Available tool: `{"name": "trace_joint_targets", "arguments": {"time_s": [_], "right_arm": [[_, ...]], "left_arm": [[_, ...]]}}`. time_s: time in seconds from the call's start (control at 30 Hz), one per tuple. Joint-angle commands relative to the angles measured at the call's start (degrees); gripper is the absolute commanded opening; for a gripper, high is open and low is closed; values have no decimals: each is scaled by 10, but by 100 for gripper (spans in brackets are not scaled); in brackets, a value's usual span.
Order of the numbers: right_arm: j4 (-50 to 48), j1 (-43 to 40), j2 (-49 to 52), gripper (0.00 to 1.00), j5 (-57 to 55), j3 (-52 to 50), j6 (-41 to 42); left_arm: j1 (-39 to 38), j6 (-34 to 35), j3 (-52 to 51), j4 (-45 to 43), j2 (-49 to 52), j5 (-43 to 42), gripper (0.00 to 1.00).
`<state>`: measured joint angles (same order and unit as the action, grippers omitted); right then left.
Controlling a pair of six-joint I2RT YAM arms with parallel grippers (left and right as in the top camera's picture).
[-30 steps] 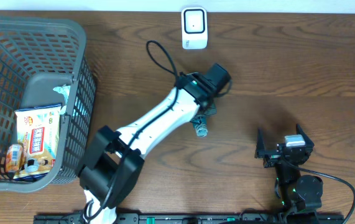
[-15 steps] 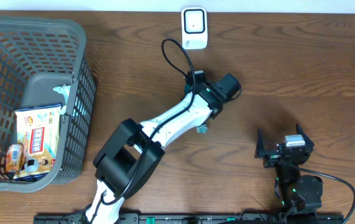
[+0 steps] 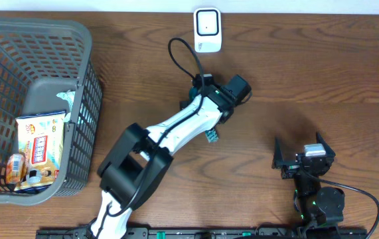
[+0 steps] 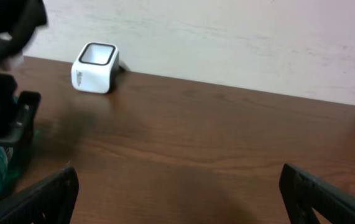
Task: Scan the item barcode
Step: 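Move the bottle toward the scanner and set it on the table, then reach the left gripper back into the basket toward the green wipes pack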
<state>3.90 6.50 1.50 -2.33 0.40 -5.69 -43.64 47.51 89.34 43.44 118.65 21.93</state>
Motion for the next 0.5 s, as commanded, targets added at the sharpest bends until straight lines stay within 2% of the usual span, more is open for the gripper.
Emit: {"name": "trace_joint_targets", "arguments": {"time_s": [0.0, 0.13, 0.27, 0.37, 0.47], "right_arm": [[2, 1, -1, 99, -3, -1, -6], [2, 1, -1, 99, -3, -1, -6], [2, 1, -1, 99, -3, -1, -6], [2, 1, -1, 99, -3, -1, -6], [2, 1, -1, 99, -3, -1, -6]], "left_arm": [[22, -23, 21, 16, -88, 7, 98], [68, -78, 33, 36, -198, 7, 98], [144, -186, 74, 39, -330, 7, 98], [237, -232, 121, 34, -410, 7, 98], [369, -245, 151, 18, -453, 6, 98]]}}
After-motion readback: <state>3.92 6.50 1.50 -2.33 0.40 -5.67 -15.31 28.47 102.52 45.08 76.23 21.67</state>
